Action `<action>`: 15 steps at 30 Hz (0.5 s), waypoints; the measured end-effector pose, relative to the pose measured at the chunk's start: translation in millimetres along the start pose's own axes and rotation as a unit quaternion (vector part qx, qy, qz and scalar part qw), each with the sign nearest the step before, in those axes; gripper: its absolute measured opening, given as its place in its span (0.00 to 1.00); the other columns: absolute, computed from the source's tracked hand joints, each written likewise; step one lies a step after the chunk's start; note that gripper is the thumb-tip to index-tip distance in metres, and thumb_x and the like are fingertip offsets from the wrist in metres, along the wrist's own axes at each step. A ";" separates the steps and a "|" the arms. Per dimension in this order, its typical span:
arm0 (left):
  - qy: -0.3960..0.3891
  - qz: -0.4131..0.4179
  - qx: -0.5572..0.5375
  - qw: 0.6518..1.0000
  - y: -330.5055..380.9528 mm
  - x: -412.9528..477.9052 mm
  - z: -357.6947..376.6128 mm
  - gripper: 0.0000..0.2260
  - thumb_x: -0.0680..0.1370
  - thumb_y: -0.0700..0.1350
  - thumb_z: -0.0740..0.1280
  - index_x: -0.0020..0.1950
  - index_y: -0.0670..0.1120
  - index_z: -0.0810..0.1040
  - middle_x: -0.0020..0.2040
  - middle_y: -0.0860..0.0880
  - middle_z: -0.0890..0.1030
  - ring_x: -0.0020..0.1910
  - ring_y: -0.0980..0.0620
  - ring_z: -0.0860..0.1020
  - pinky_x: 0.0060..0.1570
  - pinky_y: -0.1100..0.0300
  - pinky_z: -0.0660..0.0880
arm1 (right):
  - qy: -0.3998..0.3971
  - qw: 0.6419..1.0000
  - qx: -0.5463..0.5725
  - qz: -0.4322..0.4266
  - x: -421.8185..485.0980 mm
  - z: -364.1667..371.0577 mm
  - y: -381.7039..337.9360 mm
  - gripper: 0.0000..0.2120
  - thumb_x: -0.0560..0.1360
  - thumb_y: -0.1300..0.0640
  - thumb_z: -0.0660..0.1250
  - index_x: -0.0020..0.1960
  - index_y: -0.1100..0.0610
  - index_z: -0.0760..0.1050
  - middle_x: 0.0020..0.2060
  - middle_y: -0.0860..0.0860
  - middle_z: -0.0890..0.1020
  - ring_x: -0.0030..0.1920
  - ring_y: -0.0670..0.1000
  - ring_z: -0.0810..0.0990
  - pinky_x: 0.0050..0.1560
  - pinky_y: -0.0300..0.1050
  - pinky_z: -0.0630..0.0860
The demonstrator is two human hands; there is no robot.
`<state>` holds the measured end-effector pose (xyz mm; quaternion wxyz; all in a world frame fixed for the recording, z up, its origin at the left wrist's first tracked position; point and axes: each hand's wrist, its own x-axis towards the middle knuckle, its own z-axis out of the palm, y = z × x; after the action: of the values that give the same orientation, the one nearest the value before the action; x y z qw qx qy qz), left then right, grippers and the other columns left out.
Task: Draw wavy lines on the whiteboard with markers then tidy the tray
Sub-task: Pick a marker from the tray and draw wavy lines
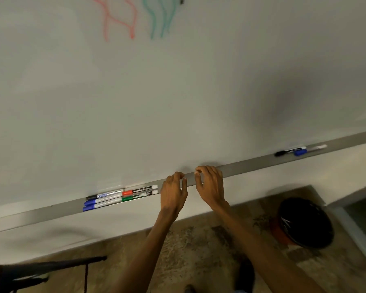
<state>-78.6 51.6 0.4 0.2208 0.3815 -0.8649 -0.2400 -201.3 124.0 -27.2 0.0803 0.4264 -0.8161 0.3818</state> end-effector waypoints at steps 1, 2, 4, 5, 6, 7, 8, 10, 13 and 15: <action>-0.008 0.009 0.000 1.000 13.0 3.6 9.0 0.08 0.82 0.49 0.59 0.55 0.47 0.75 0.50 0.48 0.82 0.48 0.49 0.78 0.48 0.54 0.75 | 0.011 1.000 -0.008 0.010 4.0 -11.1 12.1 0.08 0.76 0.53 0.67 0.49 0.56 0.79 0.44 0.52 0.84 0.45 0.52 0.82 0.51 0.50 0.77; -0.015 0.017 0.000 1.000 26.2 7.5 18.9 0.09 0.82 0.49 0.59 0.55 0.47 0.75 0.50 0.48 0.82 0.48 0.49 0.78 0.48 0.55 0.75 | 0.021 0.999 -0.016 0.021 8.5 -21.7 25.3 0.07 0.75 0.54 0.67 0.48 0.57 0.79 0.44 0.53 0.84 0.44 0.52 0.82 0.50 0.50 0.77; -0.026 0.033 -0.004 0.999 53.7 14.5 39.5 0.08 0.82 0.48 0.59 0.55 0.46 0.75 0.50 0.48 0.82 0.47 0.49 0.78 0.47 0.56 0.75 | 0.036 0.998 -0.032 0.038 18.6 -44.6 52.6 0.06 0.75 0.55 0.67 0.48 0.57 0.79 0.43 0.53 0.84 0.44 0.53 0.81 0.49 0.50 0.77; -0.032 0.040 -0.007 0.999 68.5 17.8 49.6 0.08 0.83 0.47 0.59 0.55 0.46 0.75 0.50 0.47 0.82 0.46 0.48 0.78 0.46 0.56 0.75 | 0.040 0.997 -0.042 0.047 23.5 -56.0 67.3 0.06 0.76 0.55 0.66 0.48 0.57 0.79 0.44 0.53 0.84 0.45 0.53 0.81 0.49 0.50 0.77; -0.038 0.047 -0.009 0.998 83.0 20.8 59.9 0.08 0.83 0.47 0.59 0.54 0.46 0.76 0.49 0.47 0.82 0.46 0.48 0.78 0.46 0.55 0.75 | 0.045 0.996 -0.050 0.053 28.5 -67.3 82.6 0.07 0.77 0.55 0.65 0.49 0.57 0.79 0.44 0.53 0.84 0.45 0.53 0.81 0.49 0.50 0.76; -0.043 0.053 -0.012 0.998 97.6 23.7 70.3 0.08 0.83 0.46 0.59 0.54 0.46 0.76 0.49 0.47 0.82 0.46 0.48 0.78 0.45 0.55 0.75 | 0.047 0.996 -0.056 0.059 33.3 -78.1 98.8 0.07 0.77 0.55 0.65 0.49 0.57 0.79 0.44 0.54 0.84 0.45 0.53 0.81 0.49 0.50 0.76; -0.046 0.060 -0.015 0.997 112.1 26.6 80.8 0.07 0.83 0.45 0.59 0.54 0.45 0.76 0.49 0.46 0.82 0.45 0.47 0.78 0.45 0.55 0.74 | 0.048 0.995 -0.060 0.063 37.6 -88.8 114.9 0.08 0.77 0.54 0.65 0.49 0.58 0.79 0.44 0.54 0.84 0.45 0.53 0.81 0.49 0.49 0.76; -0.055 0.075 -0.018 0.995 140.2 32.6 102.6 0.07 0.83 0.44 0.59 0.55 0.45 0.76 0.49 0.45 0.82 0.45 0.46 0.78 0.44 0.56 0.74 | 0.054 0.993 -0.074 0.067 44.7 -109.1 146.8 0.10 0.77 0.52 0.64 0.50 0.58 0.80 0.45 0.54 0.84 0.46 0.53 0.81 0.50 0.47 0.76; -0.067 0.090 -0.026 0.993 178.3 43.2 135.9 0.08 0.83 0.44 0.59 0.56 0.44 0.77 0.51 0.44 0.82 0.47 0.46 0.78 0.45 0.57 0.72 | 0.062 0.992 -0.091 0.066 56.3 -139.0 189.0 0.07 0.76 0.55 0.67 0.49 0.58 0.80 0.44 0.53 0.84 0.45 0.53 0.82 0.48 0.47 0.77; -0.075 0.097 -0.031 0.992 200.5 51.3 157.5 0.09 0.83 0.44 0.59 0.58 0.44 0.77 0.53 0.44 0.82 0.49 0.45 0.79 0.46 0.55 0.74 | 0.064 0.991 -0.104 0.061 62.7 -153.6 216.7 0.06 0.74 0.58 0.71 0.49 0.59 0.80 0.43 0.54 0.84 0.45 0.53 0.82 0.47 0.49 0.79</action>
<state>-310.0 170.2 3.6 0.1895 0.2694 -0.9042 -0.2718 -434.4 265.1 -11.9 0.1526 0.3398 -0.8690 0.3256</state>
